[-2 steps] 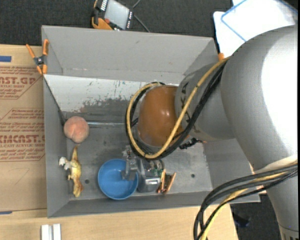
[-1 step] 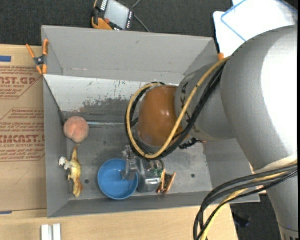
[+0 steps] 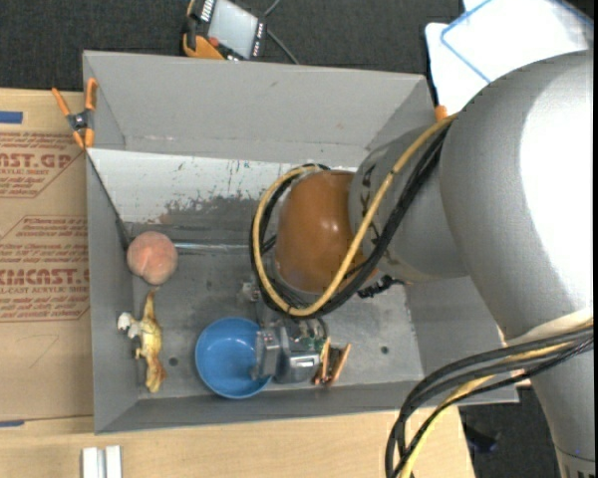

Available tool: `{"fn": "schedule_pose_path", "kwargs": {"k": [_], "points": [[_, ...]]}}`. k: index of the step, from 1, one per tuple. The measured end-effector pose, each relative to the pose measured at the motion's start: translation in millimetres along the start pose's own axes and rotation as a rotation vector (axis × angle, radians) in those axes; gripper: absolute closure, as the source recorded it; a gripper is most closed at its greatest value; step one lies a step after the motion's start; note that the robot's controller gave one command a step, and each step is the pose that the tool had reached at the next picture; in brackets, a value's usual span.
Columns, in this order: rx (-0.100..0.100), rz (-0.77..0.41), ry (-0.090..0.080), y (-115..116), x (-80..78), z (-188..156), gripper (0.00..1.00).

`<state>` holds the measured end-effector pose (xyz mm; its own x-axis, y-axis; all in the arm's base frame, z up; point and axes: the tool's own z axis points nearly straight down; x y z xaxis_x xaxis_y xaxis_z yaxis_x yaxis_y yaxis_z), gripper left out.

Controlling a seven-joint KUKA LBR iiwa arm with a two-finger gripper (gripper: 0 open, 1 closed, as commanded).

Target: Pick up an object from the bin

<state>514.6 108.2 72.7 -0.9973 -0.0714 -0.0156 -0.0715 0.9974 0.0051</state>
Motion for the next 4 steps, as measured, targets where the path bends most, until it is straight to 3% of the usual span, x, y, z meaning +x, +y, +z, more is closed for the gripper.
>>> {"fn": "schedule_pose_path", "kwargs": {"k": [1,4], "points": [[-0.001,0.000,-0.002,0.6,-0.5,-0.6,1.00],[-0.001,0.000,-0.002,0.6,-0.6,-0.6,1.00]]}}
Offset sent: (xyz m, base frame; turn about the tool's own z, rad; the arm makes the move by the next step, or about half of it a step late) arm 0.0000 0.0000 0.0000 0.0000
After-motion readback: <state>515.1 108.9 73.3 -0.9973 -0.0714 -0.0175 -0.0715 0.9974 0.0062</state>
